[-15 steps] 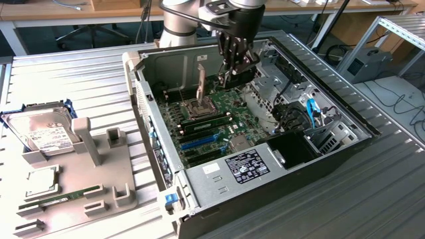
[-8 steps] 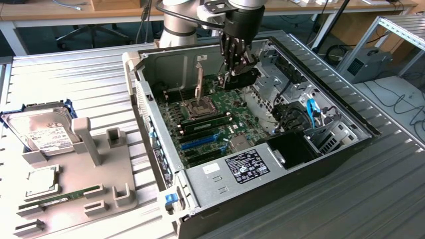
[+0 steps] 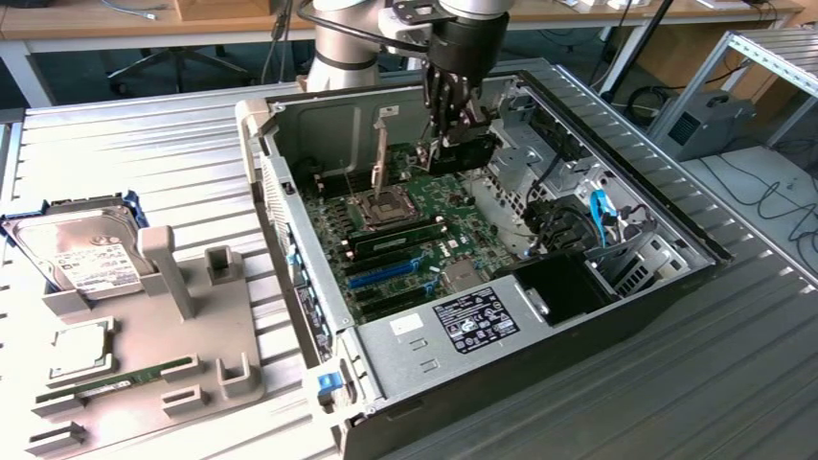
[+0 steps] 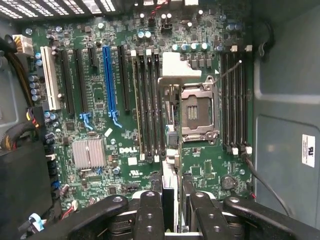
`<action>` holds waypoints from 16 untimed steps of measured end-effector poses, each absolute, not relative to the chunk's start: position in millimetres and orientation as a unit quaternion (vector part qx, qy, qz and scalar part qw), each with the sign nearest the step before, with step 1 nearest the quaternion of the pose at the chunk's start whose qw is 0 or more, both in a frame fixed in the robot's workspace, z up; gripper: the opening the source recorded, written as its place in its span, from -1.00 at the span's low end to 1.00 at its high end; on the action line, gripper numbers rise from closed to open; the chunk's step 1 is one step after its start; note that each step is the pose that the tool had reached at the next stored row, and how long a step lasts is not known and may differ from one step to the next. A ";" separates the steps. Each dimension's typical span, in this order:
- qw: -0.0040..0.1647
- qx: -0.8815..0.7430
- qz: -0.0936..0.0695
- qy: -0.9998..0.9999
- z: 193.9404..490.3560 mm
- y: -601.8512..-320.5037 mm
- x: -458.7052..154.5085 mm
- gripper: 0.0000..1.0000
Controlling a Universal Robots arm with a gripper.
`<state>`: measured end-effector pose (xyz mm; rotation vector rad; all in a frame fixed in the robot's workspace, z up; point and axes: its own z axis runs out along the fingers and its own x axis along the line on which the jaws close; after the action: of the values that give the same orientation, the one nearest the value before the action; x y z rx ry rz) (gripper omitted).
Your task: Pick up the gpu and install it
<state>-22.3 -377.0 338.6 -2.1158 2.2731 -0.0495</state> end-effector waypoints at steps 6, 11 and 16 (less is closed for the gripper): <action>0.006 -0.681 -0.005 0.732 338.1 -377.1 -22.3 -0.47; 0.006 -0.681 -0.005 0.732 338.0 -378.4 -22.2 -0.47; 0.007 -0.681 -0.005 0.732 337.9 -384.0 -22.3 -0.47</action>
<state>-22.3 -384.0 337.9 -2.1316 2.2900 -0.0164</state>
